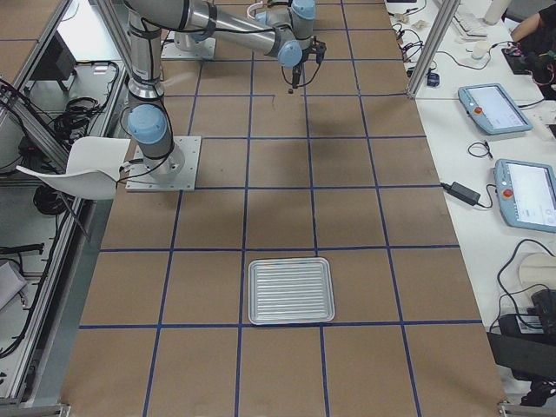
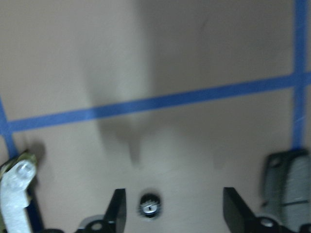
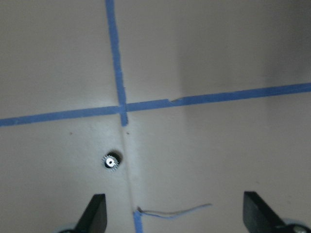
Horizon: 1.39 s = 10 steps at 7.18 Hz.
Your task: Place bearing gear from tray to pile
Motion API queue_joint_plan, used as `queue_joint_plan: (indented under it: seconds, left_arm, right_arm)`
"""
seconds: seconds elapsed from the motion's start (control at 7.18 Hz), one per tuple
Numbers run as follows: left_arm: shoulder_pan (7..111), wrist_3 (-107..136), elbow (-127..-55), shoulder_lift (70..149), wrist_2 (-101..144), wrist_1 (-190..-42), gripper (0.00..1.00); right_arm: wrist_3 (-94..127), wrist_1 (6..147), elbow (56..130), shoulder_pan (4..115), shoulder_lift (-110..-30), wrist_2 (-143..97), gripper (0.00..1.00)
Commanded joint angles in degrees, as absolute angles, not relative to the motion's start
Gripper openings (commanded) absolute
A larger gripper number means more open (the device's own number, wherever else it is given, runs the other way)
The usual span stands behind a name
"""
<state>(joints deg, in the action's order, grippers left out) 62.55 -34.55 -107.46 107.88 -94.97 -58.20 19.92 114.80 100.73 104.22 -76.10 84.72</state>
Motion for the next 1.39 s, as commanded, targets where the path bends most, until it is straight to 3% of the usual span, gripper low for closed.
queue_joint_plan:
  seconds: [0.0,0.28,0.7,1.25]
  left_arm:
    - [80.2,-12.5,-106.3,107.8,-94.7,-58.7,0.79]
    - [94.5,10.6,-102.5,109.6,-90.5,-58.6,0.78]
    - [107.5,29.0,-100.7,113.4,-83.7,-53.1,0.78]
    - [113.2,35.2,-101.3,117.5,-90.9,-51.9,0.76]
  right_arm:
    - [8.1,102.4,100.6,94.5,-87.1,87.5,1.00]
    - [2.5,95.1,100.6,89.6,-94.9,89.7,1.00]
    - [2.6,93.5,100.5,89.5,-96.5,89.2,1.00]
    - [2.5,93.6,100.7,88.0,-96.0,89.1,1.00]
